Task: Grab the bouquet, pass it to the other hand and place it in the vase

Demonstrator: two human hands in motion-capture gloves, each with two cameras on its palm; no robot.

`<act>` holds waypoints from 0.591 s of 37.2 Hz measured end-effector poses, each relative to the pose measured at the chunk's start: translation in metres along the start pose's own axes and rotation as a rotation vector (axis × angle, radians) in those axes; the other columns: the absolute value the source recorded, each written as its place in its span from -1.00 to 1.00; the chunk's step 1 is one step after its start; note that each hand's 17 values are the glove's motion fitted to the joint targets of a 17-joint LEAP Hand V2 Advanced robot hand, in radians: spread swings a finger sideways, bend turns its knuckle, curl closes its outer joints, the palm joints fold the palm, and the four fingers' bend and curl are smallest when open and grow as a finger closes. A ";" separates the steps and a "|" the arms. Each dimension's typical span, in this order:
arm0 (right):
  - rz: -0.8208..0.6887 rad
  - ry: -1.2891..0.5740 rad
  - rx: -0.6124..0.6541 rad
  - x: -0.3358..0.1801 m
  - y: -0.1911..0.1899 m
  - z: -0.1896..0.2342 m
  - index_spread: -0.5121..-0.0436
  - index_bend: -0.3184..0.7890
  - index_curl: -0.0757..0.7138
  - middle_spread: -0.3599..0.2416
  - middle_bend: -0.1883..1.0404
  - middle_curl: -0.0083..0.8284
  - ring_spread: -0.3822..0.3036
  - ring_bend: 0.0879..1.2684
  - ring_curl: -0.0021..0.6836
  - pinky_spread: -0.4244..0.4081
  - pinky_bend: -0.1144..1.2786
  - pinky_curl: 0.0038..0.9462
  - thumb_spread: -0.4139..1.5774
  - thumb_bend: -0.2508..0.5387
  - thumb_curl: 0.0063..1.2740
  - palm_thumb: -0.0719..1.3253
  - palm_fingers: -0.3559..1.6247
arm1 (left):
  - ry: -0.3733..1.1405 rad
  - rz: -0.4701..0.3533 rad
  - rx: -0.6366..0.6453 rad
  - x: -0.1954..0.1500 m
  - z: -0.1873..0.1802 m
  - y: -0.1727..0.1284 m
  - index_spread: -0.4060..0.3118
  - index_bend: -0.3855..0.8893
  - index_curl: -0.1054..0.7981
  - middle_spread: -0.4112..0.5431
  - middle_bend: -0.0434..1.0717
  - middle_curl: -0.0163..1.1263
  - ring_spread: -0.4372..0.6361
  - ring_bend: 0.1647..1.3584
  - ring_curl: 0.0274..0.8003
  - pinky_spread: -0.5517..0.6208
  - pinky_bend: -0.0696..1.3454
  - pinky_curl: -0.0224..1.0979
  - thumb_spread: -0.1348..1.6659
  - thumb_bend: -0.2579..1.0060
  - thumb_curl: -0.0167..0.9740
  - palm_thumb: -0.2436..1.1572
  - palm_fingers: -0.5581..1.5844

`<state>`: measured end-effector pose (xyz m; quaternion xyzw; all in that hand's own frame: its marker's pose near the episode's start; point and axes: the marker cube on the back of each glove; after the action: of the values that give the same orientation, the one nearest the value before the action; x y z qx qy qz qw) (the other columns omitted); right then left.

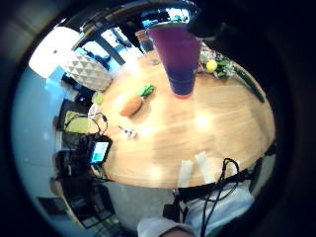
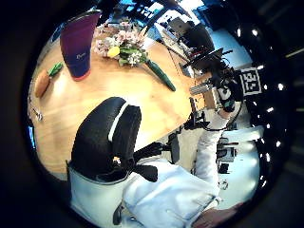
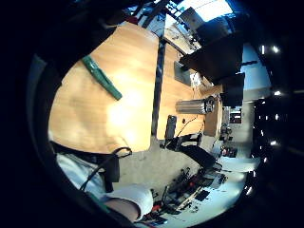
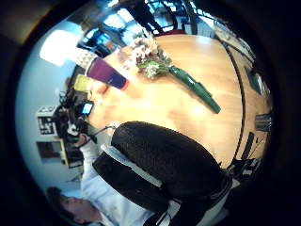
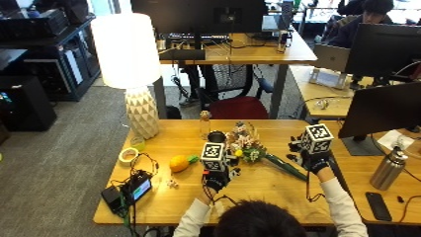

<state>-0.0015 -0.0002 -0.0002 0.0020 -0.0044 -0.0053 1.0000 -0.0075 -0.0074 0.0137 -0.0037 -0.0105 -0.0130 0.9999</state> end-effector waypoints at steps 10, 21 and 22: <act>-0.069 -0.019 0.036 -0.024 0.002 -0.019 -0.31 -0.25 -0.58 -0.06 -0.20 -0.54 0.41 -0.47 -0.50 0.60 -0.07 -0.52 0.22 -0.36 -0.88 -0.76 -0.21 | -0.031 -0.053 0.003 -0.013 -0.004 0.004 0.05 -0.13 -0.46 0.17 -0.66 -0.80 0.35 -0.45 -0.63 0.46 -0.21 -0.60 0.12 -0.43 -0.77 -0.31 -0.20; -0.064 -0.035 -0.097 -0.057 0.016 -0.054 -0.44 -0.26 -0.52 -0.02 -0.15 -0.37 0.40 -0.38 -0.35 0.67 -0.05 -0.43 0.38 -0.42 -0.80 -0.78 -0.19 | -0.061 0.032 0.038 0.007 -0.014 -0.002 0.06 -0.12 -0.28 0.23 -0.64 -0.72 0.45 -0.41 -0.55 0.54 -0.19 -0.52 0.32 -0.50 -0.66 -0.28 -0.22; -0.054 -0.031 -0.117 -0.056 0.016 -0.056 -0.40 -0.28 -0.52 0.00 -0.14 -0.35 0.38 -0.36 -0.33 0.66 -0.03 -0.42 0.39 -0.43 -0.79 -0.79 -0.16 | -0.061 0.046 0.037 0.009 -0.013 -0.005 0.06 -0.11 -0.26 0.23 -0.64 -0.71 0.46 -0.41 -0.54 0.54 -0.19 -0.51 0.33 -0.51 -0.65 -0.28 -0.22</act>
<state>-0.0566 0.0162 -0.0564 -0.0567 -0.0193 -0.0327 0.9977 0.0016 -0.0123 0.0011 0.0144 -0.0413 0.0103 0.9990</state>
